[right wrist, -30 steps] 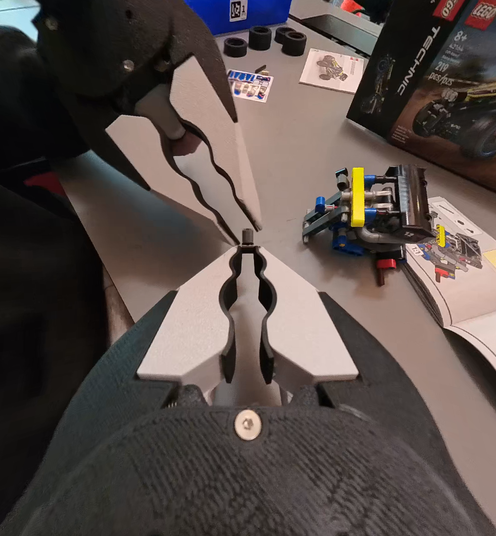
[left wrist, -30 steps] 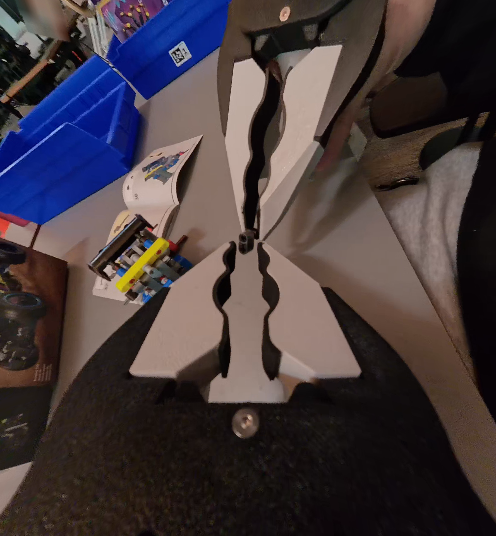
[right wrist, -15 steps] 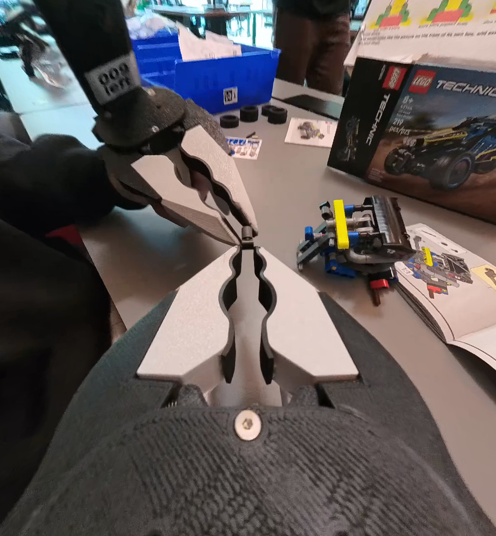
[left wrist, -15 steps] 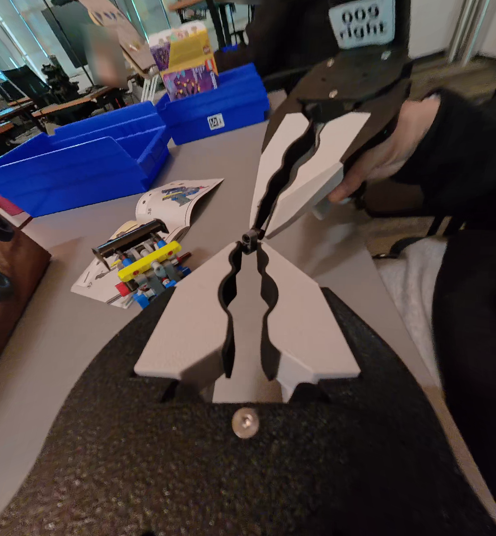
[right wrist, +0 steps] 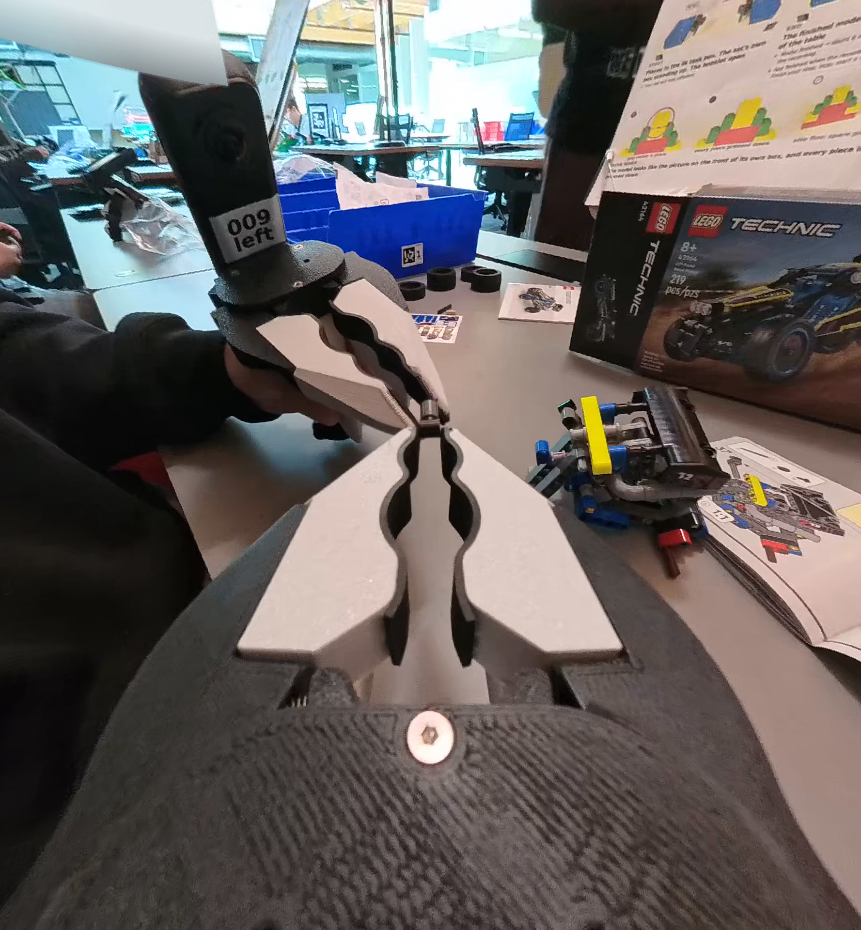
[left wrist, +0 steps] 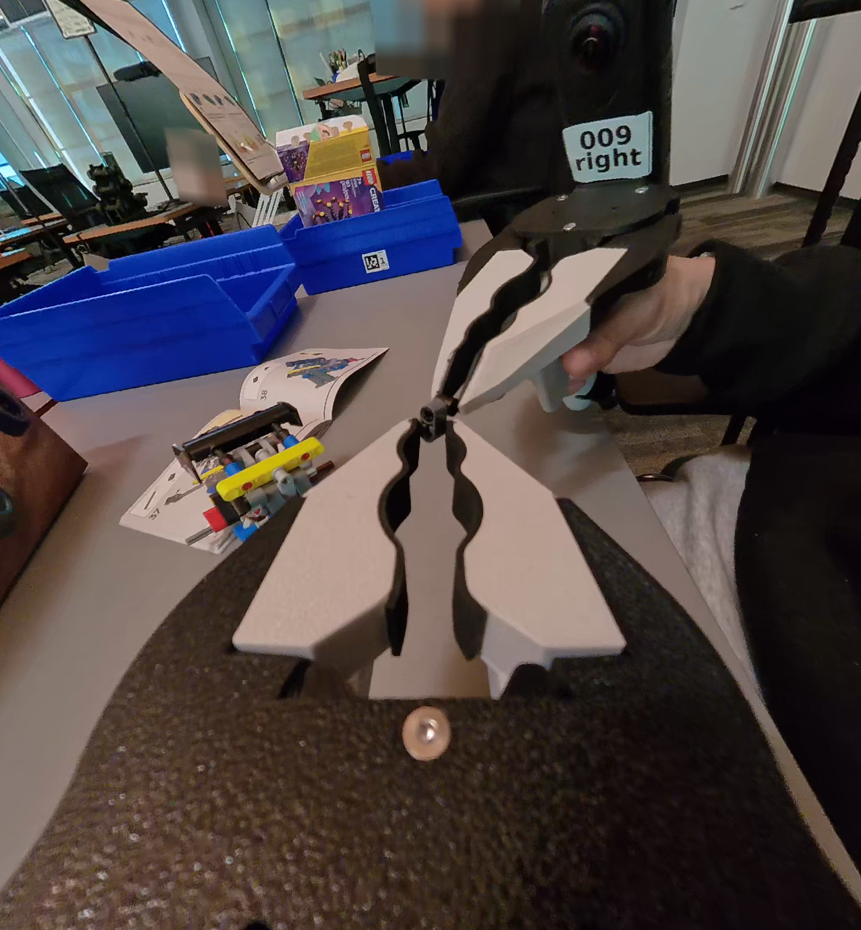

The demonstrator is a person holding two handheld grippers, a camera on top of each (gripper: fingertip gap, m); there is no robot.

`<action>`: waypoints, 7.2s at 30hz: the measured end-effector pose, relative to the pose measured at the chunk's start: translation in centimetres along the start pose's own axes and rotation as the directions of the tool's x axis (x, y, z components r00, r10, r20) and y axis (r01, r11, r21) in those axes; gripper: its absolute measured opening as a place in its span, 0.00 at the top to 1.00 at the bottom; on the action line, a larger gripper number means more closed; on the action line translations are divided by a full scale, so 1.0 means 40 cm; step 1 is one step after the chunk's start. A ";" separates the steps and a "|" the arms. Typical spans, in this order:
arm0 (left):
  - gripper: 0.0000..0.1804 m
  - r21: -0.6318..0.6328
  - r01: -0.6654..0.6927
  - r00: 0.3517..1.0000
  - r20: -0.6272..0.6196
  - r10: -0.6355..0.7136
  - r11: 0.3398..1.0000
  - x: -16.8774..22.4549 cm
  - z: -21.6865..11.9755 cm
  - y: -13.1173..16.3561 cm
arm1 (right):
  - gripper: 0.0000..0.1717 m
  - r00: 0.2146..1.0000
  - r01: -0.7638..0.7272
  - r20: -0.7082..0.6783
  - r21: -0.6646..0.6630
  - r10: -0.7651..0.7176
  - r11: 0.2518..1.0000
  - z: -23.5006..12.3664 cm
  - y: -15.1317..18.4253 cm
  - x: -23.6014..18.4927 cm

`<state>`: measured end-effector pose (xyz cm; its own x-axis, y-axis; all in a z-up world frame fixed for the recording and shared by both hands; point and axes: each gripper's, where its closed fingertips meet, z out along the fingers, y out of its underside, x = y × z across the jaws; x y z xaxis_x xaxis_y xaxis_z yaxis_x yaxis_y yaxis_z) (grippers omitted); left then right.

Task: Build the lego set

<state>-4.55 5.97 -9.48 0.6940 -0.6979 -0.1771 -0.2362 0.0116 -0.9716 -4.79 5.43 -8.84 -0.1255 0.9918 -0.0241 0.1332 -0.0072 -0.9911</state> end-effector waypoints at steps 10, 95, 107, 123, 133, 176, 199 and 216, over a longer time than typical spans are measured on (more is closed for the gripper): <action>0.96 -0.035 -0.009 1.000 0.002 0.009 0.999 0.000 0.008 0.016 | 0.97 0.998 0.032 -0.045 0.002 -0.032 0.999 0.008 0.006 0.005; 0.71 -0.373 0.167 0.954 0.296 -0.053 0.913 -0.215 0.081 0.147 | 0.97 0.942 -0.059 -0.334 -0.277 -0.038 0.959 0.032 0.107 0.228; 0.78 -0.350 0.088 0.922 0.382 0.056 0.933 -0.223 0.089 0.147 | 0.97 0.938 -0.054 -0.341 -0.300 -0.054 0.952 0.037 0.115 0.232; 0.79 -0.386 0.097 0.919 0.389 0.067 0.918 -0.225 0.089 0.160 | 0.97 0.933 -0.122 -0.360 -0.285 0.011 0.951 0.020 0.120 0.225; 0.79 -0.393 0.168 0.922 0.387 -0.003 0.904 -0.224 0.094 0.161 | 0.97 0.920 -0.059 -0.388 -0.282 -0.058 0.958 0.041 0.107 0.211; 0.73 -0.355 0.239 0.951 0.273 -0.144 0.904 -0.214 0.084 0.172 | 0.97 0.269 0.709 -0.196 -0.623 -0.943 0.332 0.063 0.104 0.203; 0.89 -0.078 0.763 0.633 -0.112 -0.766 0.642 -0.064 0.080 -0.008 | 0.97 -0.071 0.884 -0.229 -0.465 -0.971 0.045 -0.005 0.010 0.106; 0.97 0.024 0.852 0.523 -0.093 -0.847 0.523 -0.113 0.123 0.017 | 0.83 0.869 0.445 -0.133 -0.210 -0.477 0.870 -0.019 0.065 0.156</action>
<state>-4.48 12.64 -10.11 0.4999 -0.4412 0.7453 0.4842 -0.5711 -0.6629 -4.46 11.70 -11.45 -0.0417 0.8822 0.4689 0.2665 0.4622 -0.8458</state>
